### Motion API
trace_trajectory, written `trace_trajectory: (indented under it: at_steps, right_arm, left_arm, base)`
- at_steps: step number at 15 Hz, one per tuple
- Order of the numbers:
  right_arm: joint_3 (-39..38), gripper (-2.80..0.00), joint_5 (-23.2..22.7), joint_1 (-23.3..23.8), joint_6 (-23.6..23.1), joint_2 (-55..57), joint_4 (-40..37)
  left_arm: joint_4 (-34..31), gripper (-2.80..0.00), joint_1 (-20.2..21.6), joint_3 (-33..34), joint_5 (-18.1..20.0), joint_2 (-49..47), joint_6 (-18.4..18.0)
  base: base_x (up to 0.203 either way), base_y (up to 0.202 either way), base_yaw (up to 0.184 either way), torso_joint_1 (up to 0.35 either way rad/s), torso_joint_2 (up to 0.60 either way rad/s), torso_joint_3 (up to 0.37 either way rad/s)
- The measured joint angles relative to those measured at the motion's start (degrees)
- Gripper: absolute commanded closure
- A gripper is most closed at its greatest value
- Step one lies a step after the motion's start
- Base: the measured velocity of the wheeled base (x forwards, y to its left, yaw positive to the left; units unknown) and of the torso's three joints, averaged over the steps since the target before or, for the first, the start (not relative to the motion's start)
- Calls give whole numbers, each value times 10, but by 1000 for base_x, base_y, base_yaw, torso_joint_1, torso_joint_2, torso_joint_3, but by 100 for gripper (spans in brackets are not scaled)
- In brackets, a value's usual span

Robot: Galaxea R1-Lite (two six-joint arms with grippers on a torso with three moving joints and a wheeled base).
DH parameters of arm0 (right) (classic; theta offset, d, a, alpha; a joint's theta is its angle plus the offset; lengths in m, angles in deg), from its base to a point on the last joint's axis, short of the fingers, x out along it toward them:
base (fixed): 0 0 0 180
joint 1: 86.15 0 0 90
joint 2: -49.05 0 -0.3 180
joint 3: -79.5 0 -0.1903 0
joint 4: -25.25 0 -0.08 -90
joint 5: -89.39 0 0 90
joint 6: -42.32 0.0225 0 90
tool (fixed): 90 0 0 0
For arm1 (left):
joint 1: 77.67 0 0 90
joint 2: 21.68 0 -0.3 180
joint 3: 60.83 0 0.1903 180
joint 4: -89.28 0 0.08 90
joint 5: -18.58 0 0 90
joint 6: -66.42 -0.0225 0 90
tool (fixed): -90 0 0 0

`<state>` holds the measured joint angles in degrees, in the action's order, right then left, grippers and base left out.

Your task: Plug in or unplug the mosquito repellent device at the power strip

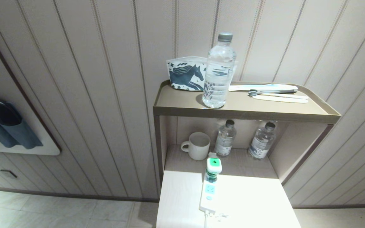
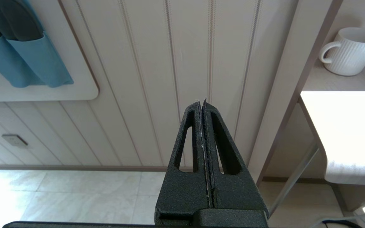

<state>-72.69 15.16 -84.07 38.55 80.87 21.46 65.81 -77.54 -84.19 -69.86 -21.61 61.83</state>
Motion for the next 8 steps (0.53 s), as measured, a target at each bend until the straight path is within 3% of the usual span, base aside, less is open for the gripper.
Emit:
trace_trajectory:
  at_steps: [3, 8]
  right_arm:
    - [-35, 0, -126, 20, 40, -119, -98]
    - [-43, 0, -151, -15, 21, -272, -192]
  left_arm:
    - [0, 0, 0, 0, 0, 0, 0]
    - [0, 0, 0, 0, 0, 0, 0]
  base:
    - [0, 0, 0, 0, 0, 0]
    - [0, 0, 0, 0, 0, 0]
